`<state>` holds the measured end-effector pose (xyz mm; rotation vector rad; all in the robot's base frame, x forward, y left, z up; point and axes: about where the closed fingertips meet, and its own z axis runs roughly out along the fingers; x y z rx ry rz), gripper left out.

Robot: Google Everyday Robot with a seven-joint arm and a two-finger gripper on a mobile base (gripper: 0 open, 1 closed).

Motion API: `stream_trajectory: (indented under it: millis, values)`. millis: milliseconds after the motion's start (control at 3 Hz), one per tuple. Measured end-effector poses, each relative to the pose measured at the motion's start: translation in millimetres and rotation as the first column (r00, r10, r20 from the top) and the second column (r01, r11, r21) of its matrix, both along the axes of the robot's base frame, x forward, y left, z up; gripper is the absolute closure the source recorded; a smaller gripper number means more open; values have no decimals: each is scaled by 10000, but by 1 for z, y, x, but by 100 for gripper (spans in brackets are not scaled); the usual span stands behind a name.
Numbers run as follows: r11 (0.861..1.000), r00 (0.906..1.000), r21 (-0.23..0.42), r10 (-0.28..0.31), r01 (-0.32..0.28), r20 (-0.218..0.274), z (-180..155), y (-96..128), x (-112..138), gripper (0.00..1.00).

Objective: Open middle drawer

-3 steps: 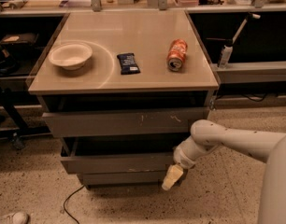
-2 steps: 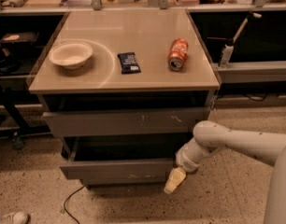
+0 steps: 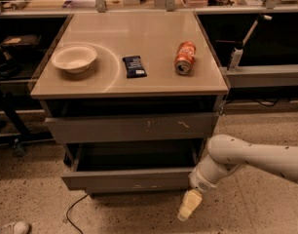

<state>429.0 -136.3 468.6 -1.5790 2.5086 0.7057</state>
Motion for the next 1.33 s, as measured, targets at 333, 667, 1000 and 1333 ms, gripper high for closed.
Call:
stream_trajectory:
  millis: [333,667,1000,1333]
  values:
    - [9994,9975,309,-144,123,687,6,8,31,0]
    - [9980,9911,616,-209,129,1313,15,21,68,0]
    - [9976,9905,681,-172,79,1367,5,33,95,0]
    - [9987,9967,505,-91,50,810,-28,40,105,0]
